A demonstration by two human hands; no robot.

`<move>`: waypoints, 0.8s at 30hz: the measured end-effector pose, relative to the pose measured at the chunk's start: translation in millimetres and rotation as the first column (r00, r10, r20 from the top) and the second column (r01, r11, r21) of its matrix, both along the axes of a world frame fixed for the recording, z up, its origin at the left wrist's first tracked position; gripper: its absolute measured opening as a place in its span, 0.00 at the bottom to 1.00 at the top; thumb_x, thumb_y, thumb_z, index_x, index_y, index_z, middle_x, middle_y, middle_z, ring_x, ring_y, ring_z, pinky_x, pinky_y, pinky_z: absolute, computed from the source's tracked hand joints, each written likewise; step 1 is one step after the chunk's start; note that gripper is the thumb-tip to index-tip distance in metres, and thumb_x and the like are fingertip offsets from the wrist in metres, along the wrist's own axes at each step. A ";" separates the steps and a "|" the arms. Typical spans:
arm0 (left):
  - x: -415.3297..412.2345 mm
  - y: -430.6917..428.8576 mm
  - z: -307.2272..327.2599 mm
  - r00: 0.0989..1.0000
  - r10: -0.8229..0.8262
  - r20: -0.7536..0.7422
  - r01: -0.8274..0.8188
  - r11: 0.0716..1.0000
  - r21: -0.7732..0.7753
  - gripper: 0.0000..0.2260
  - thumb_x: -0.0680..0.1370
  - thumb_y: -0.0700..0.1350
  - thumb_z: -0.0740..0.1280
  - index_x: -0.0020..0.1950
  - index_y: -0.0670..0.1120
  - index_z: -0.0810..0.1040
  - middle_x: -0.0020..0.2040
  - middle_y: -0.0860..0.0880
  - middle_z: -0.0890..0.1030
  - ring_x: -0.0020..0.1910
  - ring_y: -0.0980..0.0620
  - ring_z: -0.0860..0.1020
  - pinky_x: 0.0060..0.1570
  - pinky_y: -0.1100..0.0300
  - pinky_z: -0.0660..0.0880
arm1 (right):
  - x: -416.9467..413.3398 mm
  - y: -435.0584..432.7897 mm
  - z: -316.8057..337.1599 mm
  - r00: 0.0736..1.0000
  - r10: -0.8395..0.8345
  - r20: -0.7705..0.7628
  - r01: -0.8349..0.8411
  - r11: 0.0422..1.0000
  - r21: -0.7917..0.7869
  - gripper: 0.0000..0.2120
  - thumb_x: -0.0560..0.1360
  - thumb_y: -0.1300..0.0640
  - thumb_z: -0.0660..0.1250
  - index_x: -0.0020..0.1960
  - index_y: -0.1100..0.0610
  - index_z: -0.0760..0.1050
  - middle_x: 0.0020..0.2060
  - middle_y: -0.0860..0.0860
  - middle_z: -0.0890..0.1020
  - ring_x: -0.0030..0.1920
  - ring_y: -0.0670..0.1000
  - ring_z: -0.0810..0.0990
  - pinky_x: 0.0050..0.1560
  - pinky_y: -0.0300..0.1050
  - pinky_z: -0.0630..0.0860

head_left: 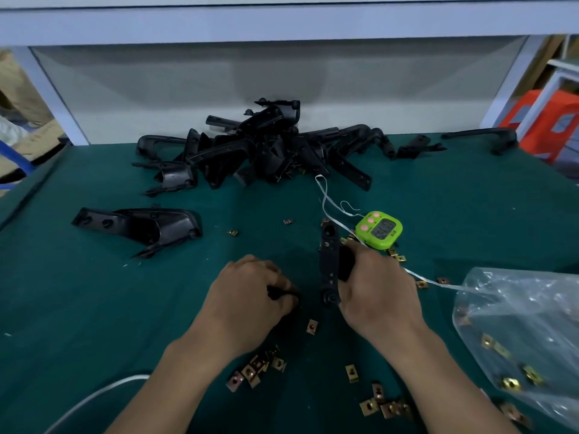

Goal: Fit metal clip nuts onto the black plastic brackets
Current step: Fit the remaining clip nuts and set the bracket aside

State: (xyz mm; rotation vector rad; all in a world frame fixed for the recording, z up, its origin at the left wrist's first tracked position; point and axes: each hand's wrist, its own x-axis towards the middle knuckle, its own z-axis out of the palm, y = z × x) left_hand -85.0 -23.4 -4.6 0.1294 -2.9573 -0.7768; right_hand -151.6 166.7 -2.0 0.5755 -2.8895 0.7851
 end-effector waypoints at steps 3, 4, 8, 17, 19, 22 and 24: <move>2.8 10.4 0.3 0.991 0.085 -0.106 -0.078 0.995 0.066 0.06 0.78 0.54 0.69 0.44 0.58 0.86 0.40 0.65 0.79 0.46 0.61 0.75 0.51 0.57 0.73 | 0.2 0.6 0.3 1.000 0.001 0.002 -0.001 1.000 -0.017 0.08 0.74 0.45 0.65 0.50 0.47 0.72 0.39 0.46 0.82 0.44 0.58 0.81 0.39 0.49 0.75; 5.3 14.8 2.5 0.976 0.171 -0.138 -0.156 0.981 0.114 0.07 0.77 0.56 0.67 0.42 0.59 0.84 0.36 0.65 0.80 0.41 0.61 0.77 0.44 0.58 0.74 | 0.3 0.5 0.3 1.000 0.003 0.000 -0.003 1.000 -0.017 0.08 0.74 0.45 0.65 0.50 0.47 0.72 0.39 0.46 0.82 0.44 0.58 0.81 0.38 0.49 0.74; 10.6 28.2 9.2 0.925 0.362 -0.117 -0.263 0.831 0.490 0.08 0.71 0.56 0.64 0.40 0.58 0.82 0.30 0.58 0.83 0.28 0.58 0.81 0.29 0.59 0.77 | 0.4 0.8 0.5 1.000 0.012 -0.015 -0.012 1.000 0.002 0.08 0.73 0.47 0.66 0.49 0.47 0.72 0.39 0.47 0.82 0.44 0.59 0.81 0.37 0.47 0.70; 4.0 20.0 8.9 0.952 0.301 -0.061 -0.154 0.640 0.753 0.16 0.72 0.35 0.77 0.40 0.59 0.88 0.34 0.50 0.86 0.32 0.56 0.84 0.34 0.67 0.77 | 2.9 -0.7 1.0 0.999 0.037 -0.037 -0.036 0.999 0.027 0.08 0.73 0.46 0.65 0.49 0.47 0.71 0.37 0.47 0.80 0.43 0.60 0.80 0.39 0.50 0.75; 4.3 17.8 7.8 0.964 0.251 -0.088 -0.107 0.672 0.733 0.16 0.73 0.36 0.76 0.43 0.59 0.88 0.38 0.52 0.87 0.37 0.57 0.85 0.40 0.66 0.79 | 3.0 -1.0 1.6 0.997 0.017 -0.078 -0.012 0.998 0.067 0.08 0.73 0.48 0.66 0.49 0.47 0.70 0.35 0.46 0.78 0.42 0.58 0.80 0.36 0.48 0.68; 4.2 18.4 8.2 0.980 0.174 -0.095 -0.058 0.708 0.704 0.15 0.79 0.38 0.71 0.51 0.59 0.87 0.42 0.60 0.86 0.42 0.63 0.83 0.46 0.71 0.76 | 1.3 -0.3 4.0 0.987 -0.050 -0.151 0.072 0.987 0.146 0.09 0.71 0.50 0.68 0.49 0.47 0.70 0.36 0.47 0.80 0.41 0.59 0.81 0.36 0.47 0.64; 5.0 20.4 11.2 0.987 0.134 -0.090 -0.029 0.694 0.719 0.16 0.82 0.40 0.67 0.54 0.62 0.85 0.37 0.63 0.82 0.38 0.67 0.77 0.42 0.75 0.71 | 0.0 0.6 3.8 0.980 -0.074 -0.183 0.106 0.979 0.176 0.08 0.71 0.51 0.68 0.47 0.47 0.70 0.35 0.47 0.80 0.40 0.58 0.81 0.36 0.47 0.64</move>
